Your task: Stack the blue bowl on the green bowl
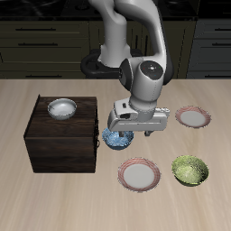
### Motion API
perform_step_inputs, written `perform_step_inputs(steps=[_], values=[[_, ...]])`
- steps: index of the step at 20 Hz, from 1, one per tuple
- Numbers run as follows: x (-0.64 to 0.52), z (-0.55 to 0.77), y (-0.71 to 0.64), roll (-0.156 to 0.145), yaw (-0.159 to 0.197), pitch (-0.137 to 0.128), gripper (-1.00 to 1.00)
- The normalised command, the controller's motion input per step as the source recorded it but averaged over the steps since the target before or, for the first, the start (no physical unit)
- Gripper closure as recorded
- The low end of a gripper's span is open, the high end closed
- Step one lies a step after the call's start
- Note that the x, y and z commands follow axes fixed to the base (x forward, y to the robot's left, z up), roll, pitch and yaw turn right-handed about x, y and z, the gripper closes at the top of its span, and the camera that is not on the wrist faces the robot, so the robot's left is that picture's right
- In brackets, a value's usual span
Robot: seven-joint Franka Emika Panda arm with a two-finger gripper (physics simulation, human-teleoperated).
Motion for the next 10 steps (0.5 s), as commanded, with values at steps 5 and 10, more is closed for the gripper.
perform_step_inputs(steps=[5, 10], values=[[0.01, -0.14, 0.05, 0.01, 0.005, 0.025, 1.0], [0.0, 0.0, -0.03, -0.003, -0.009, 0.011, 1.0]])
